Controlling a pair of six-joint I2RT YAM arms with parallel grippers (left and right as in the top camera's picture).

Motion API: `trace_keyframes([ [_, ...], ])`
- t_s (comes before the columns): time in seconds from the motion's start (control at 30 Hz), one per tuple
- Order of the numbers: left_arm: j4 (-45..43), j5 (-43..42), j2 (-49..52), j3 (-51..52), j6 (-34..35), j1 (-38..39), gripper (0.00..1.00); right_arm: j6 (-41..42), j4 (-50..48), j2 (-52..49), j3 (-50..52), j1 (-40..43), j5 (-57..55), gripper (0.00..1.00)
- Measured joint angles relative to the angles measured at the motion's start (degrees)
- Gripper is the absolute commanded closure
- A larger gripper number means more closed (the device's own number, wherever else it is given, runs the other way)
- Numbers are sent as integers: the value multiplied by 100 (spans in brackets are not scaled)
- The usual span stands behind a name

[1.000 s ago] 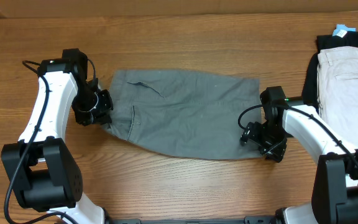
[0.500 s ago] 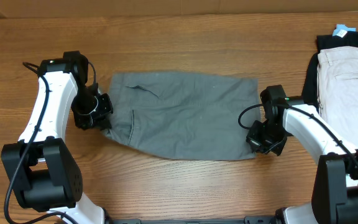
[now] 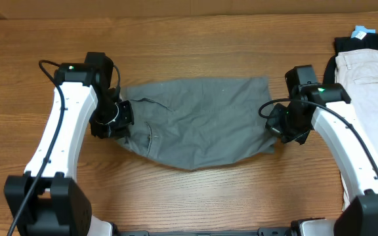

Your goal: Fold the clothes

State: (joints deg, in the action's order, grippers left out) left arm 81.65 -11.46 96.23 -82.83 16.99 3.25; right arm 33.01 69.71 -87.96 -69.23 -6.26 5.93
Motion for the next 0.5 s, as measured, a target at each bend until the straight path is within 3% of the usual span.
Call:
trace_keyframes([
  [0.13,-44,125,-63,2,39,11,67,-2,17,79,-11,0,-24,96],
  [0.23,-164,192,-63,2,76,2,48,0,15,79,-11,0,-22,96],
  [0.37,-208,232,-63,2,90,2,51,0,4,79,-11,0,-24,96],
  [0.5,-192,234,-63,2,92,2,47,0,0,79,-11,0,-44,96],
])
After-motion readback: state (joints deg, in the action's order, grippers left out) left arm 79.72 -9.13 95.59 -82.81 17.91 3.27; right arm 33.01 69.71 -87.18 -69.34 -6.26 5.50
